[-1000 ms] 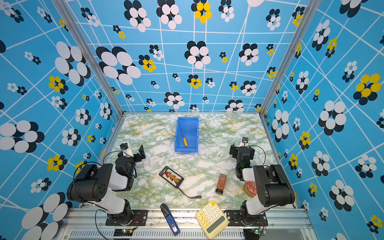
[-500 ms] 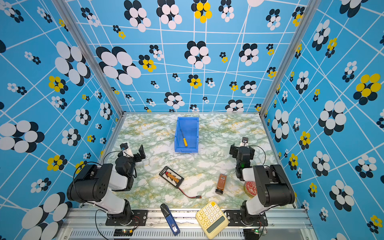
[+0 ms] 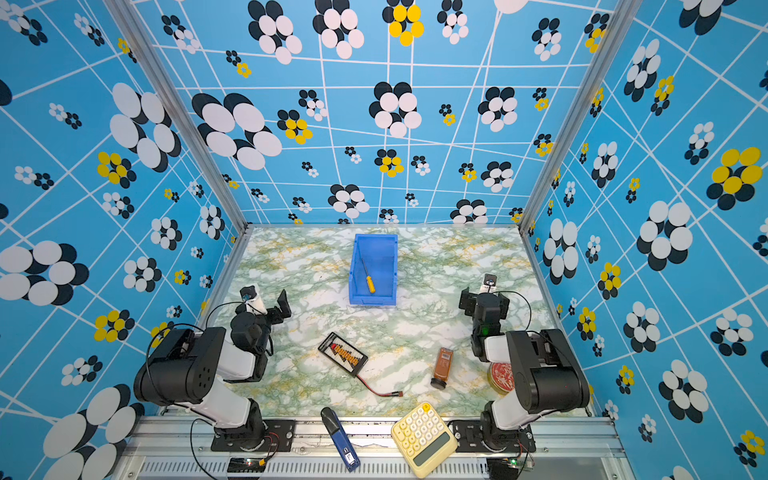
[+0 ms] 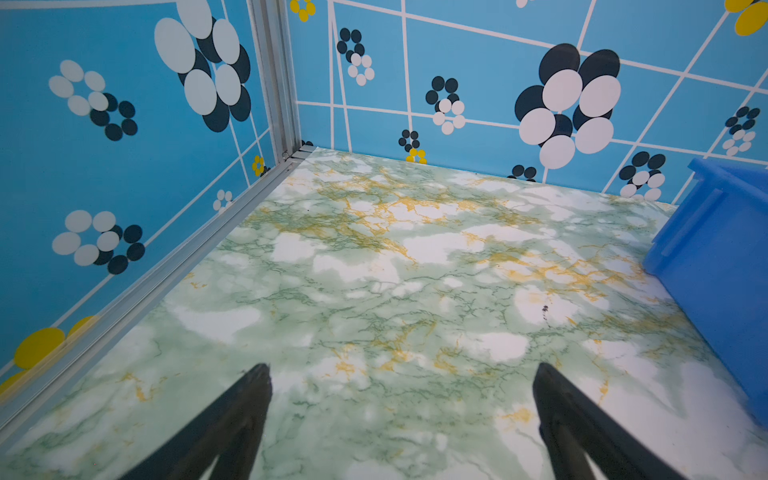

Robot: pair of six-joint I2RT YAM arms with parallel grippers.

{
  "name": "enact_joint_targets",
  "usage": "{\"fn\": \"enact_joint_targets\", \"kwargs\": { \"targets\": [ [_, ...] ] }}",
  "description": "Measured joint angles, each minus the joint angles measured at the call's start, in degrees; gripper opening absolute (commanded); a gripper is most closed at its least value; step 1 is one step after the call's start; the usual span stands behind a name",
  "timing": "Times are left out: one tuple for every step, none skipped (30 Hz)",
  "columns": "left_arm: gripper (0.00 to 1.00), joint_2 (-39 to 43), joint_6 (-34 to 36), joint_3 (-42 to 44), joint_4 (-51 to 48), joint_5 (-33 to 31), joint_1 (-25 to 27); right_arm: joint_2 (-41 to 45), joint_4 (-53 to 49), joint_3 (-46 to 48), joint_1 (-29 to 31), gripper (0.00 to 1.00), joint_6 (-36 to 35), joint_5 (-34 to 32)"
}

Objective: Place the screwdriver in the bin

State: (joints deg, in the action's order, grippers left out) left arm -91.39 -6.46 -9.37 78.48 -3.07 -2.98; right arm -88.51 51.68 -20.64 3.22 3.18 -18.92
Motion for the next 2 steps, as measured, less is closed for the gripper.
{"fn": "enact_joint_targets", "kwargs": {
  "targets": [
    [0.99, 0.0, 0.0, 0.0, 0.0, 0.0, 0.0, 0.0, 0.0, 0.0, 0.0, 0.99, 0.0, 0.0],
    [0.99, 0.0, 0.0, 0.0, 0.0, 0.0, 0.0, 0.0, 0.0, 0.0, 0.0, 0.99, 0.0, 0.0]
  ]
}}
